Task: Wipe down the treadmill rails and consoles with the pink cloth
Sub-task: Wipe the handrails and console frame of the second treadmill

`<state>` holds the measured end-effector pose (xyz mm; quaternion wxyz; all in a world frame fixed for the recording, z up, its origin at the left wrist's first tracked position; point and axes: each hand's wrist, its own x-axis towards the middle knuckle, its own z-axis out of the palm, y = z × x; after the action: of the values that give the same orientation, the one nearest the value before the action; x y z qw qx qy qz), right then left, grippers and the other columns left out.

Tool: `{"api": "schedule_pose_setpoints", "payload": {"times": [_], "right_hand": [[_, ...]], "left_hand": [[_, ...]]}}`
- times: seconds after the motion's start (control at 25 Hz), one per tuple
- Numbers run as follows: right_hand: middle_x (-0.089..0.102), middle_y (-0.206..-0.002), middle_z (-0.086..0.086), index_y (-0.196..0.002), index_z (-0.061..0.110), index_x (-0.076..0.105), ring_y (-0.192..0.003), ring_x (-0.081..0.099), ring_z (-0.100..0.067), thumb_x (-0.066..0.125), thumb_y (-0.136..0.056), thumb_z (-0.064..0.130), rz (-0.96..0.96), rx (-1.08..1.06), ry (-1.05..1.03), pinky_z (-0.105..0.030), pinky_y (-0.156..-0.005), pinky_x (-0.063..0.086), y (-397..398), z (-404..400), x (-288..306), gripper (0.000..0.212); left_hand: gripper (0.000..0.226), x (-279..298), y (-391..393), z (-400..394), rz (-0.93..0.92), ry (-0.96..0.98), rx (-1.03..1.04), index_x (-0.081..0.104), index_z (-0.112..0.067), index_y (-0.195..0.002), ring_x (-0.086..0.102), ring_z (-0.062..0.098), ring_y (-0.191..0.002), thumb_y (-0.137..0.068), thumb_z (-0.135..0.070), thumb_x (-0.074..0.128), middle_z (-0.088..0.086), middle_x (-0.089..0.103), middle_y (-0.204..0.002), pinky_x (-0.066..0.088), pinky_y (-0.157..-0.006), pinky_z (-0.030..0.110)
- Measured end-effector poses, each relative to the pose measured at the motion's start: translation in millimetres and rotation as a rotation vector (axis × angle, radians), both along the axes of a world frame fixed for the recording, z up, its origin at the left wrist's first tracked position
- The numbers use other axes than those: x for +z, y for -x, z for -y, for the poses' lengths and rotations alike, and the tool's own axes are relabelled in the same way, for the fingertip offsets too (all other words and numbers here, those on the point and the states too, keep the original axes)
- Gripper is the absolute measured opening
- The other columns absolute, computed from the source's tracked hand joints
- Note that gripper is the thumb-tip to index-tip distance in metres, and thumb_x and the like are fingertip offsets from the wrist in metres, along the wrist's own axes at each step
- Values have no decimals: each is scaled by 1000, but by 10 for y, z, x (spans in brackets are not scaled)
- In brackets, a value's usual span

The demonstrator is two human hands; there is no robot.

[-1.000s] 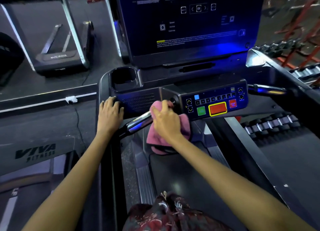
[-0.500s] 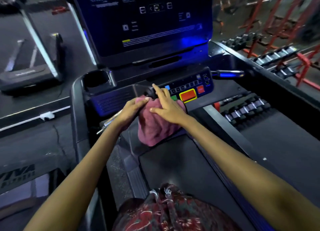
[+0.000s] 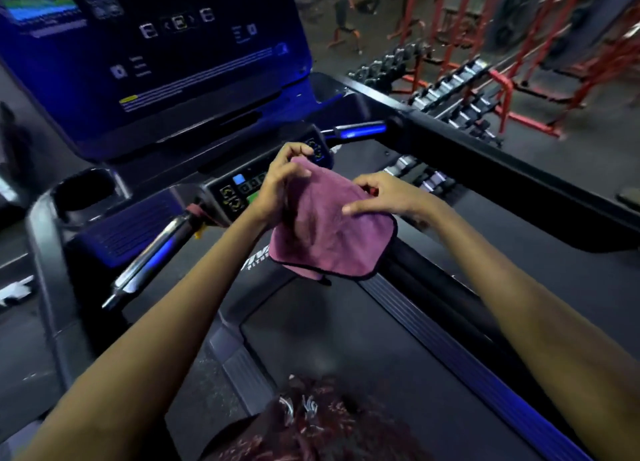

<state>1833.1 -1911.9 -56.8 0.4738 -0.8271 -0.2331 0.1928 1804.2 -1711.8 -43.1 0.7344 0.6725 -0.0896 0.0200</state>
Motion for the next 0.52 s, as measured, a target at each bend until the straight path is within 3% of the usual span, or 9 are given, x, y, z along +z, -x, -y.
{"api": "schedule_pose_setpoints", "payload": {"times": [0.08,0.16,0.28,0.44,0.52], "right_hand": [[62,-87,5,-91,19,59,-81,58,-7,70,-74,28,-132,-61,-206,-19,-75,47,-1,299,51,22],[64,-92,7,-97,20,60,-84,62,-3,76,-73,26,-134,-79,-123,-18,-78,49,-48,564,73,29],[64,-76,3,-95,0,66,-62,57,2,78,-72,14,13,-163,-10,-17,-65,46,-157,792,108,30],[67,-89,-19,-96,-2,68,-72,57,-10,76,-74,8,76,-237,-3,-26,-69,46,-419,1026,203,26],[67,-95,-23,-100,-3,67,-77,60,-16,75,-76,9,66,-212,62,-26,-69,49,-608,1097,244,28]], "left_hand": [[45,112,-133,306,-20,125,-92,49,-12,-86,40,8,-72,-42,-15,47,-2,45,-82,32,-64,19],[48,171,-267,583,-15,176,-161,48,-13,-89,34,9,-65,-40,-11,43,0,41,-77,27,-56,19],[42,147,-474,863,19,64,-159,46,-16,-89,39,2,-60,-49,-3,44,-3,41,-79,32,-51,12],[29,-138,-723,917,-181,-48,-185,59,-12,-100,60,5,-77,-72,-15,64,0,63,-90,49,-70,15],[17,-346,-847,882,-217,-95,-200,64,-9,-101,63,8,-82,-85,-16,64,-2,69,-90,51,-76,19]]}}
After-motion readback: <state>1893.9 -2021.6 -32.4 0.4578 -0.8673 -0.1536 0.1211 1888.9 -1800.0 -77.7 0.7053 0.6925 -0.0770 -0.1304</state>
